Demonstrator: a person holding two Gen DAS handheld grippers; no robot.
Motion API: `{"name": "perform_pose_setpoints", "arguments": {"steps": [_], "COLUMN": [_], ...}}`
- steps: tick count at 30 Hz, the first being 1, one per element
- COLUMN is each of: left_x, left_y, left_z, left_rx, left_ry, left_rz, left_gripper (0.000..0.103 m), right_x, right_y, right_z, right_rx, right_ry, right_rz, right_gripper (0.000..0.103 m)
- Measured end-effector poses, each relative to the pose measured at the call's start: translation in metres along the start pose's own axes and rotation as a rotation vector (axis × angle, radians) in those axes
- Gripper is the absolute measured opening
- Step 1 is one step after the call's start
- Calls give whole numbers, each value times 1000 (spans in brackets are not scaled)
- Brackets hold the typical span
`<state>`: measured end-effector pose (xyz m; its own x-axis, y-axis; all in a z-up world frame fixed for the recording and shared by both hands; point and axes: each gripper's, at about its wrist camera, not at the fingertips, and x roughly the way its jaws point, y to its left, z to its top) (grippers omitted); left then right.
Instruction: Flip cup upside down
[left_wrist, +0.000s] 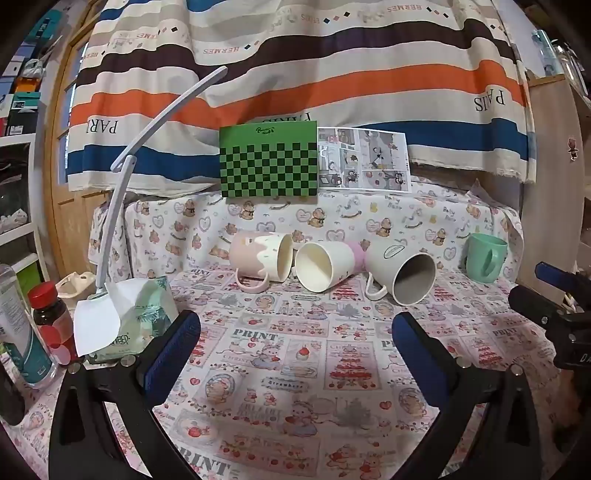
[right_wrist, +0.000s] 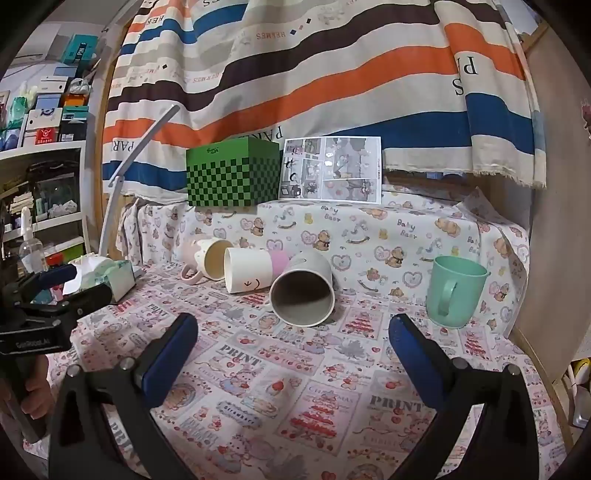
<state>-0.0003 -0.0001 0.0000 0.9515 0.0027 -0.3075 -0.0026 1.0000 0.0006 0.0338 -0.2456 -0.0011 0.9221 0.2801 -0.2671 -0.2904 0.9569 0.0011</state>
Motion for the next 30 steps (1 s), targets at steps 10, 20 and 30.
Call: {"name": "perform_pose_setpoints", "arguments": {"steps": [10, 20, 30], "left_x": [0, 1, 2], "left_y": [-7, -3, 1], "left_z": [-1, 0, 0], "left_rx": [-5, -11, -11], "left_ry": [3, 8, 10], "left_rz": [2, 6, 2], "left_gripper": [103, 103, 103], "right_x": [-4, 1, 3], "right_y": [2, 0, 0], "right_z": [1, 1, 0], "right_rx": [-5, 1, 2], "right_ry": [5, 20, 20], "right_rz": [-4, -6, -6], "right_gripper": [103, 103, 103]}}
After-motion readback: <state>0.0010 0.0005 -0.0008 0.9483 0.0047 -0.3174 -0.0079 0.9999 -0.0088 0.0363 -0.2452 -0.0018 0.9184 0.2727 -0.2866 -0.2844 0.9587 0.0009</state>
